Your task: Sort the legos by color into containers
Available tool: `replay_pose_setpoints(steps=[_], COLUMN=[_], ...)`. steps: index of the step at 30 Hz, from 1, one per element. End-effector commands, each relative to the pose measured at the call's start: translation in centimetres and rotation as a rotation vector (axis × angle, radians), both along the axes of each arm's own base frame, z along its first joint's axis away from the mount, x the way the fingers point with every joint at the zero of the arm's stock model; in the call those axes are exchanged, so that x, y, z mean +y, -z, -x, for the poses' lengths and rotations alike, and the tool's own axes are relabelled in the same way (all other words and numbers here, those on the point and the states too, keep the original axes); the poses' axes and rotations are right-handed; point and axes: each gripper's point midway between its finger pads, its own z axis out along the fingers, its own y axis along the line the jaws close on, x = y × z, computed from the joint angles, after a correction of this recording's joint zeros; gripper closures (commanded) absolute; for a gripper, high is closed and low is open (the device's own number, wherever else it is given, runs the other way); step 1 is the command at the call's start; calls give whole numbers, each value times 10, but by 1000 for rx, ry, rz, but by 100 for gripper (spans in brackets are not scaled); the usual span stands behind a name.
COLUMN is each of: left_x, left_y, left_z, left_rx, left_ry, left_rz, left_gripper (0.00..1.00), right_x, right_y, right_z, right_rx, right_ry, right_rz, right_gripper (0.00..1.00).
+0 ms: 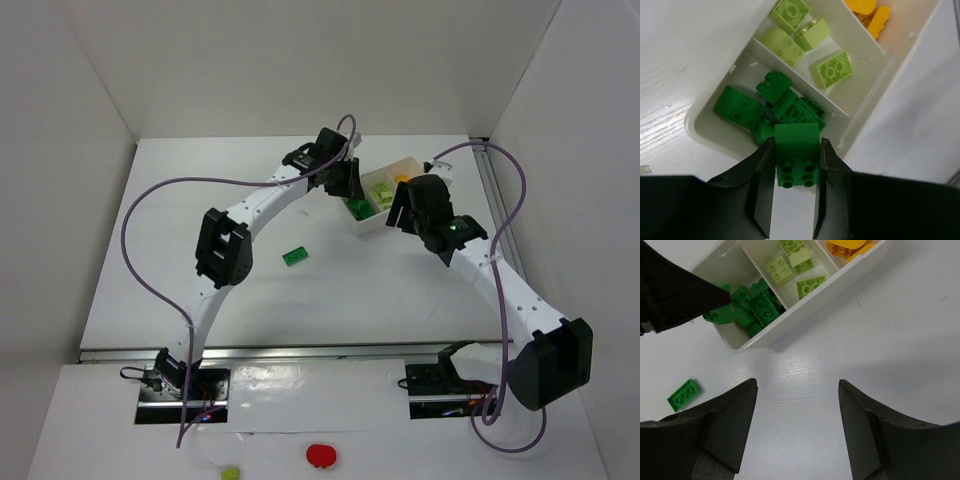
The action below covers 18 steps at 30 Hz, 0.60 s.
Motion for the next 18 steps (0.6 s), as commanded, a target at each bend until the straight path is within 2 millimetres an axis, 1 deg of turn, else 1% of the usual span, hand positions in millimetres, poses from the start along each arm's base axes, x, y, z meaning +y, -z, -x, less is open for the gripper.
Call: replay_pose_setpoints(steps=[1,2,3,4,5,6,8,9,10,11,13,14,15,16,17,18], left_x=[-3,-1,1,3,6,4,14,14,23,30,41,47,52,56,63,69], left_y=[-17,-19,-26,-27,-30,-33,-47,-52,-43,-63,-69,-58,-70,-66,-47,-40], left_z=[-10,-10,-9,-7,-6,-1,4,10,14,19,25,33,40,46,56,62], left_rx=[-37,-41,-59,-55,-66,-76,-103,-110,-103,-141,-167,-154,-173,-178,-151,-146], left_ry=[-8,-16,-17,-17,-19,-2,-18,-19,-31,-36,-49,-38,-31,2,19,36], left_rz=[27,21,18,15,5,1,-15,-21,-59,-53,-66,-89,-87,-106,-142,-164], left_gripper=[66,56,39,33,28,24,23,23,24,24,26,26,27,27,27,27], right_x=[-4,-4,-4,-4,-4,-3,1,1,1,2,2,2,2,5,5,5], right_y=[-28,-28,-28,-24,-24,-23,-18,-18,-15,-17,-17,-17,-19,-15,-15,-15], right_z=[-2,-2,-2,-1,-1,0,-4,-4,-5,-6,-6,-6,-8,-8,-8,-8], right_rx=[-86,-86,-86,-76,-76,-74,-61,-61,-53,-61,-61,-61,-71,-60,-60,-60], right_ry=[30,30,30,30,30,21,13,12,12,12,12,12,13,4,4,4], right_rz=[-13,-13,-13,-9,-9,-15,-17,-17,-13,-17,-17,-17,-21,-23,-23,-23], right_gripper=[27,27,27,27,27,27,27,27,27,27,27,27,27,27,27,27])
